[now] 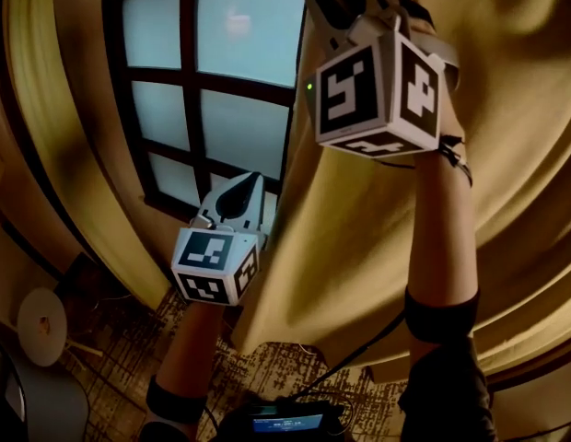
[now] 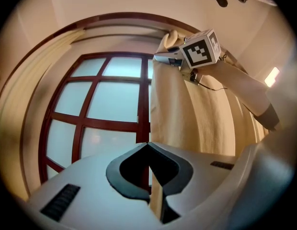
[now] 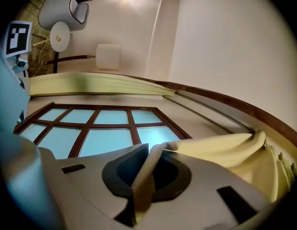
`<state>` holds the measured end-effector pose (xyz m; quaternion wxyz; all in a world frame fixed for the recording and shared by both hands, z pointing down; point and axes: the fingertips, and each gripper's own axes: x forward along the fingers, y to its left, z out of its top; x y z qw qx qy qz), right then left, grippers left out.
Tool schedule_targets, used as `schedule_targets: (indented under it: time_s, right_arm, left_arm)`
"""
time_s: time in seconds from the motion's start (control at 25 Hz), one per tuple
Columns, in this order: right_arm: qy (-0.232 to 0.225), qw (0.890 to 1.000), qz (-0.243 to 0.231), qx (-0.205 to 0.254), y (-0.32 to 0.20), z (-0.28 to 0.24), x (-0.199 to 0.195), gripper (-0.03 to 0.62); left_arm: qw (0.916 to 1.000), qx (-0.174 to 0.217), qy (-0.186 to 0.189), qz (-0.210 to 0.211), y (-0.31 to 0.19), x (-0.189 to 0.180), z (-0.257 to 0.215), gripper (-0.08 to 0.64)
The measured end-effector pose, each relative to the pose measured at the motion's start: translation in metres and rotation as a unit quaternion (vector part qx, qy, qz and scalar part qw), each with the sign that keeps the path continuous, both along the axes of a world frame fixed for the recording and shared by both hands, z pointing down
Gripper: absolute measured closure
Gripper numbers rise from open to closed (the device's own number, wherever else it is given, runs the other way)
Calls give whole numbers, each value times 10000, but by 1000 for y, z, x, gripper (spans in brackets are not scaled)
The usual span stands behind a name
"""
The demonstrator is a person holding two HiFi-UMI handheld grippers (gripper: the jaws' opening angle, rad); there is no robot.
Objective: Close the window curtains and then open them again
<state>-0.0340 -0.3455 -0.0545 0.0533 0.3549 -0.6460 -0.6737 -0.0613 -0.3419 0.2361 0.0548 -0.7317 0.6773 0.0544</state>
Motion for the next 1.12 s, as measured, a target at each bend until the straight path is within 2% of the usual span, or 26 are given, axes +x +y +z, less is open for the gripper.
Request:
schedule_targets:
  time_s: [0.16, 0.36, 0.52, 0.72, 0.92, 1.04, 1.12]
  right_arm:
    - [-170, 9998, 0, -73, -1, 7, 31, 569]
    - [-167, 9998, -55, -60, 18, 4, 75, 569]
    - [-299, 9994, -138, -91, 15, 9, 94, 560]
    - [-352, 9991, -133, -214, 8, 14, 98, 541]
    - [-900, 9947, -138, -488, 6, 19, 104, 531]
    - [-1179, 9917, 132, -492, 9, 24, 113, 503]
    - [-1243, 9903, 361, -507, 10, 28, 115, 436]
  left_arm:
    - [9999, -122, -102, 4, 1, 28, 7, 560]
    - [9996, -190, -202, -26, 22, 70, 1, 560]
    - [9993, -249, -291, -42, 17, 87, 13, 560]
    - [9993, -291, -209, -45, 16, 83, 24, 560]
    - [9990, -352, -231, 163, 23, 70, 38, 560]
    - [9976, -479, -272, 426, 28, 59, 54, 560]
    - [9964, -558, -298, 561, 33, 48, 60, 560]
